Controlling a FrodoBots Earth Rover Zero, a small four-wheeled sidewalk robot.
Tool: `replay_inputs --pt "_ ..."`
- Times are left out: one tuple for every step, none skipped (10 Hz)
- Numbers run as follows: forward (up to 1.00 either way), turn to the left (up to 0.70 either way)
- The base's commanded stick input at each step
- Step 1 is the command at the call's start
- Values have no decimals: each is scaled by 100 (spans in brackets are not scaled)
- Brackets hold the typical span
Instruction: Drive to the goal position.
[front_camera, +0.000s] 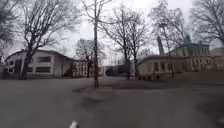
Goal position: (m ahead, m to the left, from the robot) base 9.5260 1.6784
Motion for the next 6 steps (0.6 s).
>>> replay_inputs --pt "100 -40" --pt "100 -40" --pt "100 -4" --pt "100 0" --pt "100 0" --pt "100 0"
